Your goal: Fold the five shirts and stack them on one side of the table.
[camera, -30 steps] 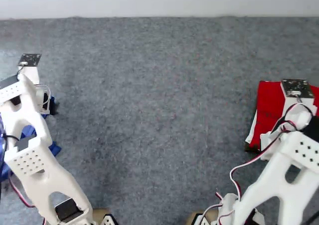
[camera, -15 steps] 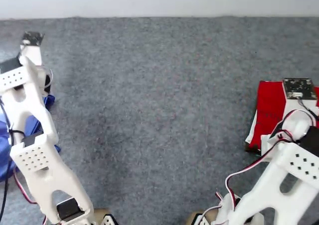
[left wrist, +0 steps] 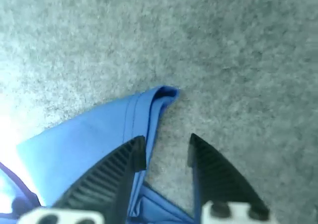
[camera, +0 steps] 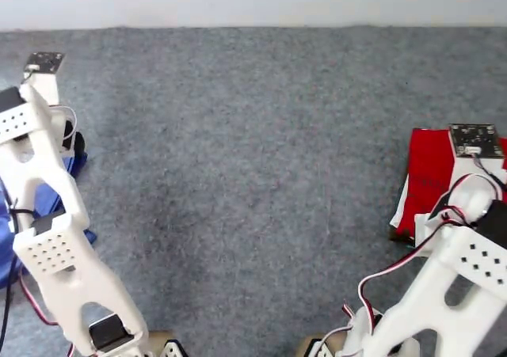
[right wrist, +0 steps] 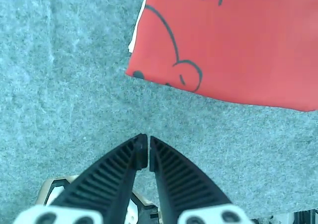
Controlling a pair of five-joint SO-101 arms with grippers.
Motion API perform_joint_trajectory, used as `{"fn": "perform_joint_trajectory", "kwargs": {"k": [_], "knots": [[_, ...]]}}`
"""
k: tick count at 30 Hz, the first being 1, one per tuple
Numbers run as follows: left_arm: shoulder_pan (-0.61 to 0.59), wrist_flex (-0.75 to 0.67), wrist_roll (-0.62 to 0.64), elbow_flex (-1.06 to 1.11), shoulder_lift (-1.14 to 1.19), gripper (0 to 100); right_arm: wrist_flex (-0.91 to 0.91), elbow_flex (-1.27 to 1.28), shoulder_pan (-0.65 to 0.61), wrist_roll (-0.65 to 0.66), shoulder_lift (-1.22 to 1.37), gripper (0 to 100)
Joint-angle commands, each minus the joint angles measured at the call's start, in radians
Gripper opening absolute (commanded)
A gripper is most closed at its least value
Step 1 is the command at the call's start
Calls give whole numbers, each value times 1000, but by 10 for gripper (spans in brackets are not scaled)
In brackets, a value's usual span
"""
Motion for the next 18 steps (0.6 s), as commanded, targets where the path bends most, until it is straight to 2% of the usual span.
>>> {"fn": "perform_joint_trajectory", "kwargs": {"k": [1, 4, 18], "knots": [[0, -86, 2, 27, -11, 174, 38, -5, -10, 9, -18, 13], [0, -141, 5, 51, 9, 179, 38, -5, -10, 9, -18, 13], [-52, -143, 6, -120, 247, 163, 39, -3, -7, 9, -18, 13]]}}
